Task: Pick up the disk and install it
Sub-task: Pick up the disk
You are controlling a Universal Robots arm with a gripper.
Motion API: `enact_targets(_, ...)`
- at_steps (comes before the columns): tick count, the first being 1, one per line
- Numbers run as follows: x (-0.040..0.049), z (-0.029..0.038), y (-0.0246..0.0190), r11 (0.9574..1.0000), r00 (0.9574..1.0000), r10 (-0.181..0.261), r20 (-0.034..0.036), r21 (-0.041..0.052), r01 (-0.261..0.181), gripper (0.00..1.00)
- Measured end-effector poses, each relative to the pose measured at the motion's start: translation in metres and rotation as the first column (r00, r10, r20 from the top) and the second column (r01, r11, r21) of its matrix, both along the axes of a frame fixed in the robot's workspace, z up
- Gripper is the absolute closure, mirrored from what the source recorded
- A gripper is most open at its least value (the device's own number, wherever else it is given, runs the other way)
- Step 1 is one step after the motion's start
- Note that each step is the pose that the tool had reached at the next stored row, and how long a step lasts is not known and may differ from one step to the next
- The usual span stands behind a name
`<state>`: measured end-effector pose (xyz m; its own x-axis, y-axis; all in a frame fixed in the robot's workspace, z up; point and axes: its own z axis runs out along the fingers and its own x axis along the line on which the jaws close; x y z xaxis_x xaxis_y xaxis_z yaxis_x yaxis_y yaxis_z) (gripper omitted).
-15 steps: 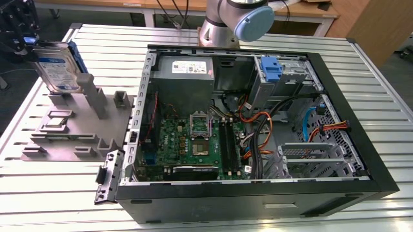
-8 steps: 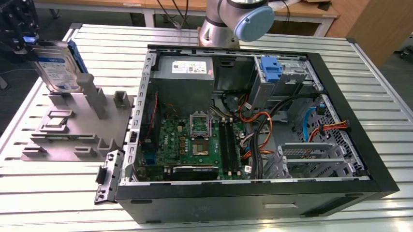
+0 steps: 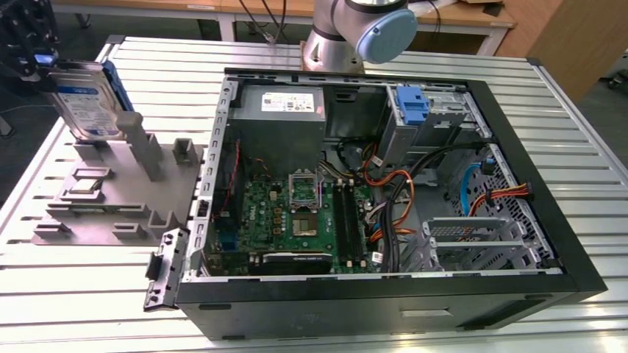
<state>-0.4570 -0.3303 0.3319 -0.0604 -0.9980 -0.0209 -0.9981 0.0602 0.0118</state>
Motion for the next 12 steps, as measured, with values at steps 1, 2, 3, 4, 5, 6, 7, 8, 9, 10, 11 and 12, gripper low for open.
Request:
enact_targets(1, 0.0, 0.0002, 0.0, 1.0, 1.0, 0.0, -0.0001, 0.0, 0.0, 0.63)
enact_targets(2, 0.0, 0.0003, 0.0, 1.0, 1.0, 0.0, 0.0, 0.0, 0.0, 0.63)
enact_targets(3, 0.0, 0.0005, 0.0, 1.0, 1.0, 0.0, 0.0, 0.0, 0.0, 0.63)
enact_targets(4, 0.0, 0.0006, 0.0, 1.0, 1.0, 0.0, 0.0, 0.0, 0.0, 0.63)
enact_targets(5, 0.0, 0.0007, 0.0, 1.0, 1.0, 0.0, 0.0, 0.0, 0.0, 0.63)
enact_targets(6, 0.0, 0.0008, 0.0, 1.0, 1.0, 0.0, 0.0, 0.0, 0.0, 0.63)
enact_targets(7, 0.0, 0.0011, 0.0, 1.0, 1.0, 0.0, -0.0001, -0.0001, 0.0, 0.63)
enact_targets(8, 0.0, 0.0012, 0.0, 1.0, 1.0, 0.0, -0.0001, 0.0, 0.0, 0.63)
enact_targets(9, 0.0, 0.0013, 0.0, 1.0, 1.0, 0.0, 0.0, 0.0, 0.0, 0.63)
enact_targets(10, 0.0, 0.0014, 0.0, 1.0, 1.0, 0.0, 0.0001, 0.0, 0.0, 0.63)
enact_targets(11, 0.0, 0.0019, 0.0, 1.0, 1.0, 0.0, -0.0002, -0.0001, 0.0, 0.63)
enact_targets(12, 0.0, 0.0019, 0.0, 1.0, 1.0, 0.0, -0.0001, 0.0, 0.0, 0.63)
